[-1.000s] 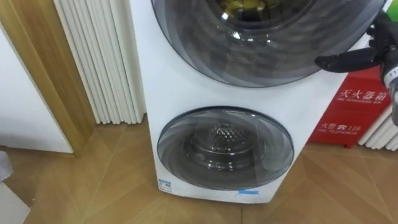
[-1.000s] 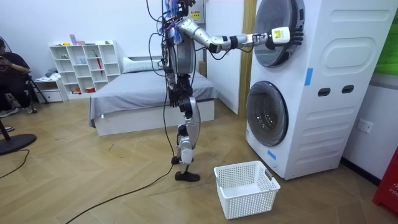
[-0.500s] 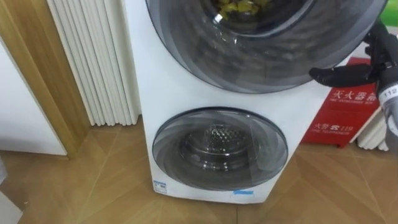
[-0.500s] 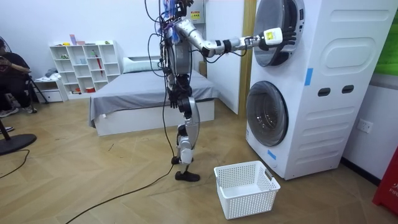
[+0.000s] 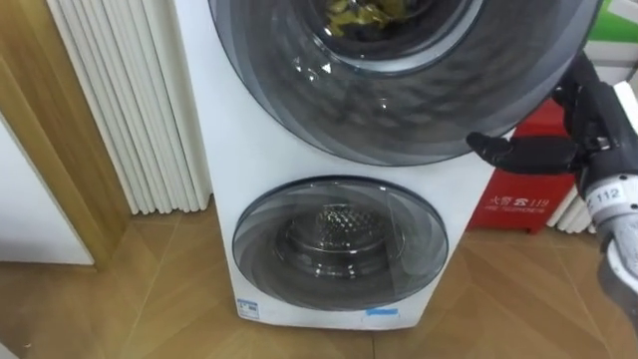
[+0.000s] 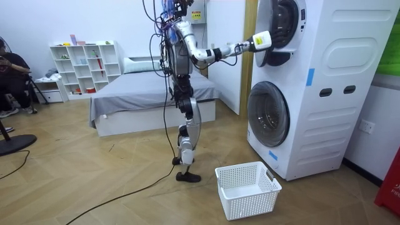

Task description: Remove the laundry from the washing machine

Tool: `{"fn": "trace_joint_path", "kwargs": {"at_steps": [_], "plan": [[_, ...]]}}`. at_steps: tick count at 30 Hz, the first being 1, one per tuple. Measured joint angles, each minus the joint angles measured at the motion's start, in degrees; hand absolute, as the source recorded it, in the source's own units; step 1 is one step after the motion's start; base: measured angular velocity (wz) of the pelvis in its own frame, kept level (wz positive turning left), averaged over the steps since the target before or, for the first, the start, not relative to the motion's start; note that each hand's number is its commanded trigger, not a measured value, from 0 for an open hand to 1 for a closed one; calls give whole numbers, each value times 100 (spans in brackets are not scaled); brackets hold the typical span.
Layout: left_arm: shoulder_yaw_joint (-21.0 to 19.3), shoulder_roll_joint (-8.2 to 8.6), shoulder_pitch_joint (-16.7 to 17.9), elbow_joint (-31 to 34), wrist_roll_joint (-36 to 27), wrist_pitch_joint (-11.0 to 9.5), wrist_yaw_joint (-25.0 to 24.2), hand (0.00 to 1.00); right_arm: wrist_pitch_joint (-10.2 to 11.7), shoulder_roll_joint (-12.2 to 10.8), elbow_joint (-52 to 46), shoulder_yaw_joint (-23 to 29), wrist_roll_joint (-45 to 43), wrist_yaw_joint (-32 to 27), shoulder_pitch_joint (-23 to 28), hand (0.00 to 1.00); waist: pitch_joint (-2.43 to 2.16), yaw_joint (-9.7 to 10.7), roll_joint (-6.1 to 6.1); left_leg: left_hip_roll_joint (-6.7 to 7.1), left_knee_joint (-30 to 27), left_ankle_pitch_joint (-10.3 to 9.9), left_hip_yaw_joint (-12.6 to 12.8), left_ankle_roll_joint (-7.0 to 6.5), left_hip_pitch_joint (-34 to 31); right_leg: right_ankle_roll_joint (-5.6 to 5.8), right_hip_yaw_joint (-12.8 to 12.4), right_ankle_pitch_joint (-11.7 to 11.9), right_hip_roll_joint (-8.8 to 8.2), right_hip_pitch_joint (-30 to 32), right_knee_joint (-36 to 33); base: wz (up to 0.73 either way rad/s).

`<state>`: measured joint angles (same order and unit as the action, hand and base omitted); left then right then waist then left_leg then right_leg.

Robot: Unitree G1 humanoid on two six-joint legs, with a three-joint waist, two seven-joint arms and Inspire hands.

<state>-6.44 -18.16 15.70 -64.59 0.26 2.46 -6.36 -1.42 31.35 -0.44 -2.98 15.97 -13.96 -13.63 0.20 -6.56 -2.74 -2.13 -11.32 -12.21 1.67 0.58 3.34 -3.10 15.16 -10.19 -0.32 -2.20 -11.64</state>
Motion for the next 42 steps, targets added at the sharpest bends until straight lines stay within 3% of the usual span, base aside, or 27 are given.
{"fn": "trace_joint_path", "kwargs": {"at_steps": [6,7,12,20,25,27,30,38,42], "plan": [[102,96,45,2,2,-2,-2,0,302,-113,-264,51,17,243,476,0,2,44,23,-8,-43,-13,6,21,45,-1,-8,2,12,-81,25,3],[99,107,78,-7,1,-3,-3,0,392,-216,-325,104,9,369,646,0,-25,65,48,-12,-43,-13,6,21,61,5,-18,8,27,-120,70,7],[101,226,66,-45,-4,-6,-2,0,563,-553,-657,167,-10,834,1144,0,-28,157,133,-18,-38,-13,63,21,116,10,-36,9,36,-185,105,-1],[110,248,-58,-71,-64,-62,0,0,525,-958,-721,-125,-454,1706,1789,0,-24,173,179,-28,2,-13,319,21,139,15,-145,8,41,-153,110,-6],[241,401,-23,-198,-76,-66,-1,0,441,-1171,-1131,-128,-394,2040,2016,0,2,249,211,-29,42,-13,433,20,230,21,-245,12,43,-183,114,-12],[333,441,-37,-217,-80,-78,-1,0,442,-1266,-1231,-133,-317,2135,2119,0,-13,312,217,-33,56,-13,483,20,235,22,-248,10,42,-185,118,-2],[377,485,-69,-244,-81,-93,-1,0,442,-1427,-1312,-146,-238,2299,2176,0,-10,337,223,-46,46,-13,616,20,232,22,-297,10,43,-167,124,-8],[529,578,-105,-247,-80,-131,-10,0,441,-1819,-1377,-185,-226,2671,2179,0,-16,334,286,-42,-21,-14,621,20,144,24,-390,14,47,-68,102,-6],[698,596,-126,-236,-75,-153,-7,0,437,-1820,-1378,-354,-231,2880,2169,0,-27,308,346,-48,-32,-14,620,20,135,17,-389,18,58,-66,105,0]]}}
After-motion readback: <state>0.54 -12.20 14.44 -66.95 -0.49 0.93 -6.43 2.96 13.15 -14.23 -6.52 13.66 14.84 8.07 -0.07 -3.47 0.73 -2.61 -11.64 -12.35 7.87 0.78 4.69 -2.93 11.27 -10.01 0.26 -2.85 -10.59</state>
